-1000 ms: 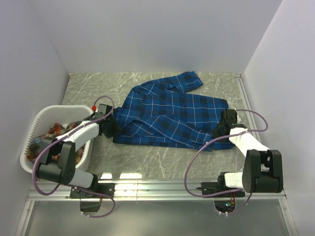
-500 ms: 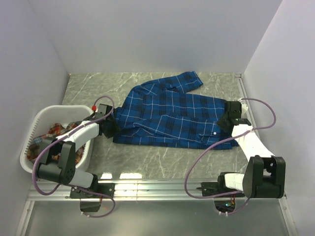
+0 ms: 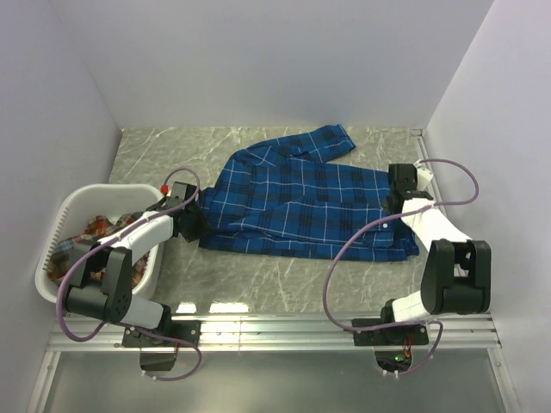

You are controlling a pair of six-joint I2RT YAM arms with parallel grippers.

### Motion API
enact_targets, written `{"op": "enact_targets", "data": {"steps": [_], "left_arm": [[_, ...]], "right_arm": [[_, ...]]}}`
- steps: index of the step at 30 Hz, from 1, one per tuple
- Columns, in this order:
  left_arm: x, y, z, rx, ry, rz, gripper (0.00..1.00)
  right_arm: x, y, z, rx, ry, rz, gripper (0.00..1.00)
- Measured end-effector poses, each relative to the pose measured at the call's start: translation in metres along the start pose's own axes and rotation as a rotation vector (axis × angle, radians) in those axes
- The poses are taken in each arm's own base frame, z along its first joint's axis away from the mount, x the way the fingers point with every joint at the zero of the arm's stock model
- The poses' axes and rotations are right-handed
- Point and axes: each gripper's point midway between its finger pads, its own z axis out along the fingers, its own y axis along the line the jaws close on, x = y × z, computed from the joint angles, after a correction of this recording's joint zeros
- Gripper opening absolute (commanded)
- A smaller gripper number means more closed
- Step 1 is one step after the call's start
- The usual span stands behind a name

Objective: Fold and stack the long sleeve shirts
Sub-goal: Fold the shirt

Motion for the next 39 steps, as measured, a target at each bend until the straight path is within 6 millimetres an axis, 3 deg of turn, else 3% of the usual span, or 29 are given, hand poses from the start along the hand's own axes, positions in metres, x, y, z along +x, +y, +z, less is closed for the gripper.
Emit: {"op": "enact_targets", "data": {"steps": [4,10,12,17,23,26,31,35,39], "left_arm": [[0.0,0.0,0.0,-0.001,-0.001,0.0,0.42],[-0.001,0.001,0.0,-0.004,-0.007,0.0,0.47],[-0.003,0.0,-0.002,0.0,-0.014,0.001,0.5],[-0.01,-0.002,-0.013,0.011,-0.043,0.021,0.69],[-0.022,-0.036,-0.043,0.083,-0.091,0.075,0.7],[-0.03,-0.077,-0.07,0.178,-0.14,0.129,0.67],[-0.038,-0.142,-0.107,0.354,-0.196,0.2,0.63],[-0.03,-0.174,-0.098,0.427,-0.162,0.239,0.58],[-0.001,-0.188,-0.06,0.44,-0.047,0.289,0.47]], "right_arm": [[-0.007,0.006,0.007,0.008,0.001,-0.001,0.13],[-0.006,0.011,0.013,0.009,0.025,-0.012,0.65],[-0.009,0.014,0.01,-0.002,0.027,-0.016,0.71],[-0.029,0.033,-0.013,-0.098,-0.006,0.005,0.72],[-0.036,0.06,-0.062,-0.345,-0.041,0.089,0.7],[-0.014,0.07,-0.076,-0.474,0.001,0.118,0.69],[0.039,0.082,-0.077,-0.612,0.162,0.134,0.67],[0.055,0.095,-0.084,-0.713,0.234,0.142,0.66],[0.061,0.109,-0.088,-0.803,0.28,0.159,0.65]]}}
